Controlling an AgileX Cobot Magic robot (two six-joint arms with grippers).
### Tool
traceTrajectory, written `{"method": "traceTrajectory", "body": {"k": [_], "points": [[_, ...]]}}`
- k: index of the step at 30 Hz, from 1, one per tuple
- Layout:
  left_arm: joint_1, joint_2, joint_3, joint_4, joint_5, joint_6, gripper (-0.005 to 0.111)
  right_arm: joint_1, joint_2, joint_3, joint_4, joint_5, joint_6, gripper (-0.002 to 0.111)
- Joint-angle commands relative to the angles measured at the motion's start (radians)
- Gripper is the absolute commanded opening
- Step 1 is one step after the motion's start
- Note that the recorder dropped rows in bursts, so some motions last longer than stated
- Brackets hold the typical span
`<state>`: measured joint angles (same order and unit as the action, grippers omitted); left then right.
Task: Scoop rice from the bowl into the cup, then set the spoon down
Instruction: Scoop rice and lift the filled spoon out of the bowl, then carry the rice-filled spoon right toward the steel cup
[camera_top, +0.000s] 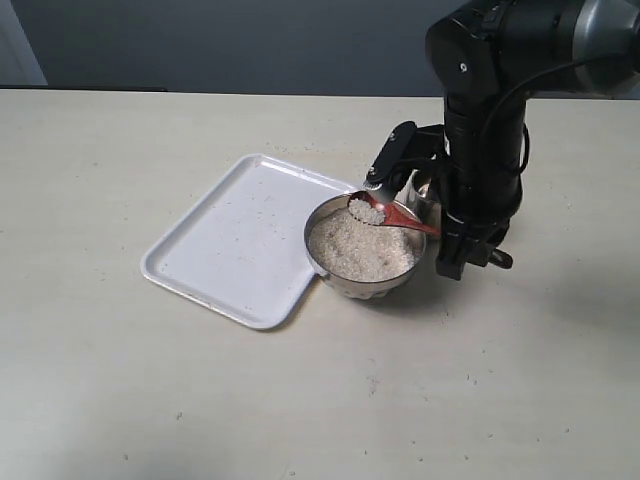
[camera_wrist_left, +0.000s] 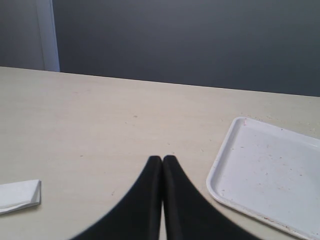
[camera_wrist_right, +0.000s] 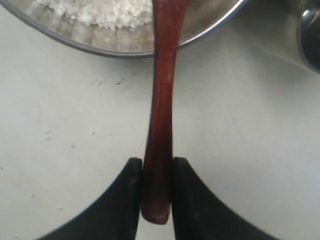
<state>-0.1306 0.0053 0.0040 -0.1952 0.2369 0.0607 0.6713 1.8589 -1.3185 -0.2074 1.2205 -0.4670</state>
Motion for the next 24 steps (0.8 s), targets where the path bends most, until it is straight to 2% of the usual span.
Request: {"method": "traceTrajectory", "body": {"k": [1,24], "points": [[-0.001,-0.005,-0.004,0.002,-0.002,-0.006,0.001,-0.031,-0.01,-0.004,0.008,0.001,-0.013,-0.001],[-0.001,-0.005,-0.004,0.002,-0.002,-0.006,0.001,-0.055,-0.01,-0.002,-0.026,0.001,-0.022,-0.001]]}}
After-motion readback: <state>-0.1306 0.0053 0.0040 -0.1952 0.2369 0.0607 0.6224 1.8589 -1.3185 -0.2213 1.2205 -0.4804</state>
